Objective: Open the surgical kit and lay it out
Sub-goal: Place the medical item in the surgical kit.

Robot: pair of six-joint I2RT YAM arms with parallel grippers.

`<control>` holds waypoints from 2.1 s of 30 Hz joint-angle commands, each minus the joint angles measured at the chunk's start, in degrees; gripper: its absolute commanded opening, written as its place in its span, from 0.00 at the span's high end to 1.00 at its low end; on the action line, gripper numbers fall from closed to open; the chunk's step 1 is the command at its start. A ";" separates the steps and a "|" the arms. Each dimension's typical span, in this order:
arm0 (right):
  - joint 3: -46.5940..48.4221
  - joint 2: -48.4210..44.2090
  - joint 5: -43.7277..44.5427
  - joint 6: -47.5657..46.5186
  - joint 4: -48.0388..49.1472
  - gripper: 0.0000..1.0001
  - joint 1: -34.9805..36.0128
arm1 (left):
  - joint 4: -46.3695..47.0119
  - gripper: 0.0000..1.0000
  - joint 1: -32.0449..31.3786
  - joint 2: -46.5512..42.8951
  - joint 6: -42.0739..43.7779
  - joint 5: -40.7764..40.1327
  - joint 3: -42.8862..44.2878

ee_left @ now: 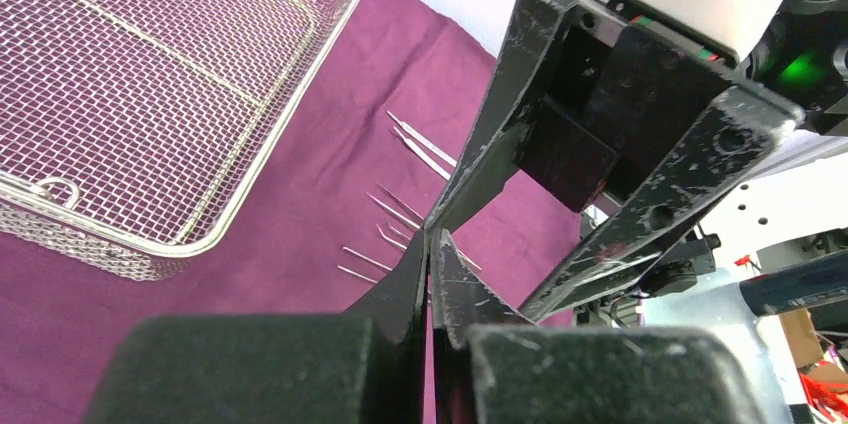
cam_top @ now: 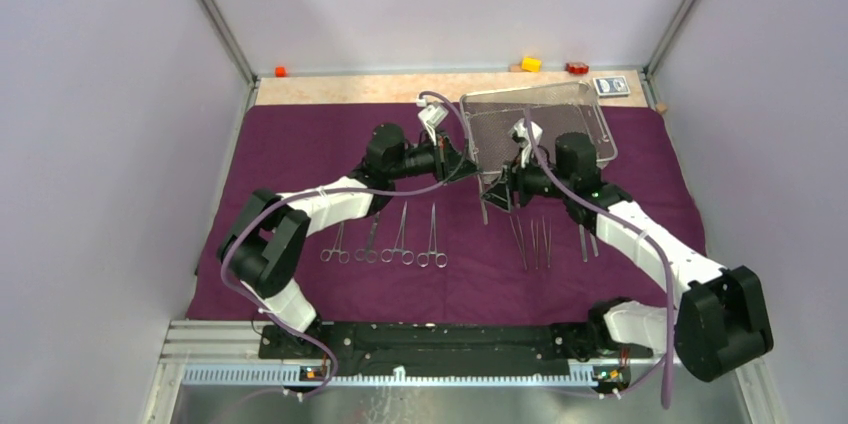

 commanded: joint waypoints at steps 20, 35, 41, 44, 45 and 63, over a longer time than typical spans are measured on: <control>6.63 6.36 7.34 0.80 -0.44 0.69 3.58 | -3.58 1.00 0.00 2.31 1.42 -3.39 3.15; 8.48 8.32 6.69 1.48 -0.95 0.73 3.71 | -4.27 1.00 -0.84 2.61 2.26 -3.94 3.11; 8.15 8.45 7.01 1.70 -0.97 0.77 3.79 | -4.81 1.00 -0.84 2.81 2.47 -4.31 3.36; 8.04 8.96 7.19 1.80 -1.05 0.78 3.79 | -4.81 1.00 -0.84 2.98 2.47 -4.21 3.44; 8.04 9.08 7.14 1.86 -1.05 0.78 3.80 | -4.77 1.00 -0.82 2.94 2.40 -4.15 3.45; 8.45 9.25 9.91 3.33 -2.04 1.00 4.25 | -6.27 0.87 -0.74 3.37 4.80 -4.85 4.05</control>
